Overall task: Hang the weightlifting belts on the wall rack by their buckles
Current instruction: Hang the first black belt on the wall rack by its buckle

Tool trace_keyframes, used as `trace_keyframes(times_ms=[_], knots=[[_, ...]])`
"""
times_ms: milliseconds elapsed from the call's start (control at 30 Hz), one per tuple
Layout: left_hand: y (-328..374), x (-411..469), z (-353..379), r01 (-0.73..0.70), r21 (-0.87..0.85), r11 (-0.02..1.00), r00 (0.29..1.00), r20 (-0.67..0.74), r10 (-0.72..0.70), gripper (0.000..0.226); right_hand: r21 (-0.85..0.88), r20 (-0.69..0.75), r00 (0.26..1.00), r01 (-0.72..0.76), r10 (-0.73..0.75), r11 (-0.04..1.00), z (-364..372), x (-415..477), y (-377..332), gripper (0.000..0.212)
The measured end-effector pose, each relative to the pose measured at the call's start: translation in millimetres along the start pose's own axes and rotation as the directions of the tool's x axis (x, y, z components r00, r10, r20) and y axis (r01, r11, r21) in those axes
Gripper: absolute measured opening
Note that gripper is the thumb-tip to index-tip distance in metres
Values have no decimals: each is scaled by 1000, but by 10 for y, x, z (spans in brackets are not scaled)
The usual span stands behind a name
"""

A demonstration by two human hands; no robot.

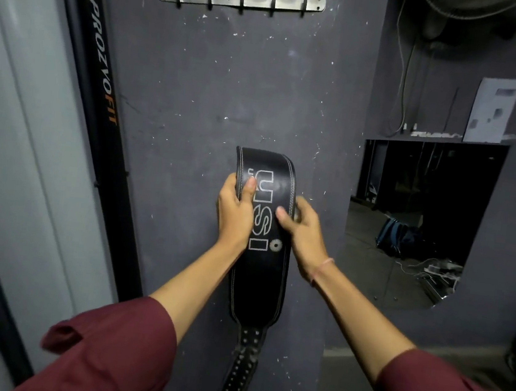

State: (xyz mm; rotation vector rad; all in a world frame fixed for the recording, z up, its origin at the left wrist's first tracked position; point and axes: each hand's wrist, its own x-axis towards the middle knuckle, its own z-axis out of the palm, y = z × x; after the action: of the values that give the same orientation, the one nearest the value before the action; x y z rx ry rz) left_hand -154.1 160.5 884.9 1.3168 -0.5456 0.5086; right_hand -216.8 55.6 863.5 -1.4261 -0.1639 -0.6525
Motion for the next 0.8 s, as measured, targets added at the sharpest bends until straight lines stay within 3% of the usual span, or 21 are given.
trace_keyframes(times_ms=[200,500,667,800], knots=[[121,129,-29,27,-78,997,995,-98,-35,14,12,47,998,48,-48,999,67,-2,-94,26],[219,201,21,-12,-58,998,1000,-25,10,17,-47,118,965,-232,236,972,-280,-768,685,32],[373,274,62,-68,-9,998,993,100,68,20,69,77,993,-93,88,993,-44,-428,218,50],[411,356,54,-79,43,996,985,155,71,32,136,1,1000,24,-24,990,53,-129,-189,53]])
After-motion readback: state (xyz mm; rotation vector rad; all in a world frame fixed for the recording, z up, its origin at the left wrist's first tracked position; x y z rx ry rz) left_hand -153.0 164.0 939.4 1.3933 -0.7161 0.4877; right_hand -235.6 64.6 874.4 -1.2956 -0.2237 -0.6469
